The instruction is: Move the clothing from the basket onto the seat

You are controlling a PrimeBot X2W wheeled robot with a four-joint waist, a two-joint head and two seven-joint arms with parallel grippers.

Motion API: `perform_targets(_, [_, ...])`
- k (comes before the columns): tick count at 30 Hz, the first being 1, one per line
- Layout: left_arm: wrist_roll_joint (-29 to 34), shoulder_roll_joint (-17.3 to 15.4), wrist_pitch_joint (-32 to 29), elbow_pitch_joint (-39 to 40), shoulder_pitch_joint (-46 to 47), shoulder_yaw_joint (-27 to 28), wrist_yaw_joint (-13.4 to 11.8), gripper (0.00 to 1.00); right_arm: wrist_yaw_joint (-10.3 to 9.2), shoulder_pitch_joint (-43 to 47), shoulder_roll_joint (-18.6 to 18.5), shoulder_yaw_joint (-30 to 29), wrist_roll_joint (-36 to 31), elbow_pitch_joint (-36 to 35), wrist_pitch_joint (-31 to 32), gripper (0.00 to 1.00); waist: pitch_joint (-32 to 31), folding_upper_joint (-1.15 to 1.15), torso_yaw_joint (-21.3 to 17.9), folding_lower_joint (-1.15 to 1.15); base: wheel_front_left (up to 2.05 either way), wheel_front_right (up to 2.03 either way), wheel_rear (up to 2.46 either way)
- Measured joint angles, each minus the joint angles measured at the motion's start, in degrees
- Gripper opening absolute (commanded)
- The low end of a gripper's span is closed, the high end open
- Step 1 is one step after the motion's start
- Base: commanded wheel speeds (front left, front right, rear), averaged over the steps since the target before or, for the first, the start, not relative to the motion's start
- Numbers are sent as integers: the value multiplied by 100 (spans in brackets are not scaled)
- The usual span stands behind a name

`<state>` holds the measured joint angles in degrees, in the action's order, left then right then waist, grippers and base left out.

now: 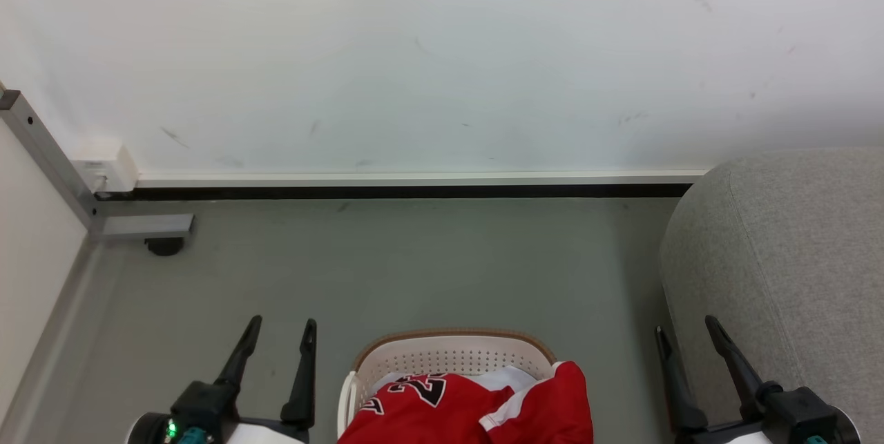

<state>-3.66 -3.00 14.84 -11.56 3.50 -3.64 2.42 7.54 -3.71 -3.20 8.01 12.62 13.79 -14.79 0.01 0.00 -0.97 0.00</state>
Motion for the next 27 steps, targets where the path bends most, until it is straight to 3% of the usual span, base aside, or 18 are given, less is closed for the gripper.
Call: perform_targets(27, [-22, 16, 30, -74, 12, 118, 130, 100, 0, -64, 21, -8, 112, -74, -37, 100, 196, 0, -237, 0, 0, 0, 0])
